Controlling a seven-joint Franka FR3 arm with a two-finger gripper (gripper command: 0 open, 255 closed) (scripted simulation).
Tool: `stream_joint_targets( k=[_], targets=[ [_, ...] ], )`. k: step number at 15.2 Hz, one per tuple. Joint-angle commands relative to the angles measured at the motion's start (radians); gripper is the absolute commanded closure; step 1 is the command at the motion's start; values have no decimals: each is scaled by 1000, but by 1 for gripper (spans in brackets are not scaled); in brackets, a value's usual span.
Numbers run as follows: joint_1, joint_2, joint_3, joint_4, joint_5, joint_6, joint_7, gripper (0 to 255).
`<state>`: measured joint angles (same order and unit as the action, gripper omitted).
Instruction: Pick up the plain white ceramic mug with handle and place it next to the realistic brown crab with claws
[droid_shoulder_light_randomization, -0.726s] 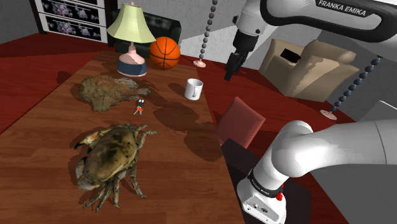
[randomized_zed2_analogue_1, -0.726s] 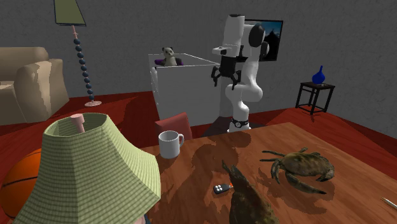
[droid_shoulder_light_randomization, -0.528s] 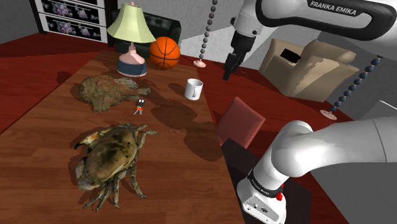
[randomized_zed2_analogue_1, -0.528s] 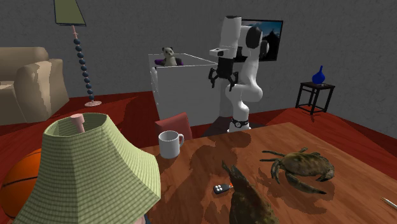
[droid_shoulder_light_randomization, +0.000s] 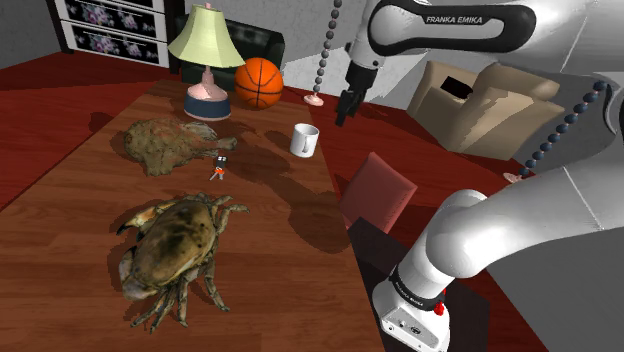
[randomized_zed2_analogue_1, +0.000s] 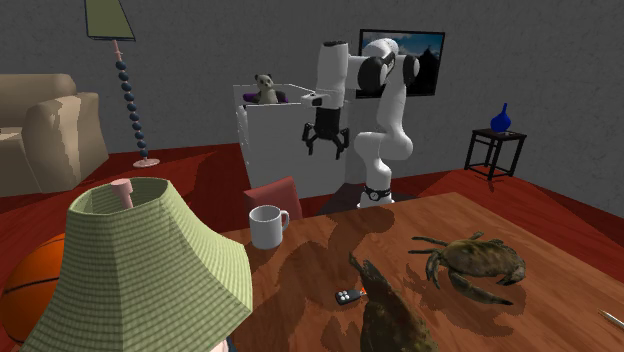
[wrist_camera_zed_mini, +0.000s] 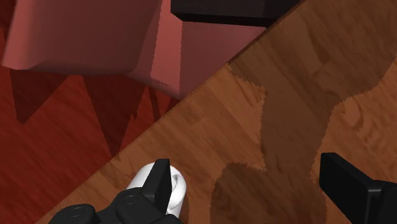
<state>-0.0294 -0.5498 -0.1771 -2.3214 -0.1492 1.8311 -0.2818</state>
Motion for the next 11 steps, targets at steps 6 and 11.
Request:
stream_joint_targets(
  k=[6,11],
  targets=[
    [1,250,-112,110,36,146,-140,0],
    [0,447,-173,229,113,214,-254,0]
  ],
)
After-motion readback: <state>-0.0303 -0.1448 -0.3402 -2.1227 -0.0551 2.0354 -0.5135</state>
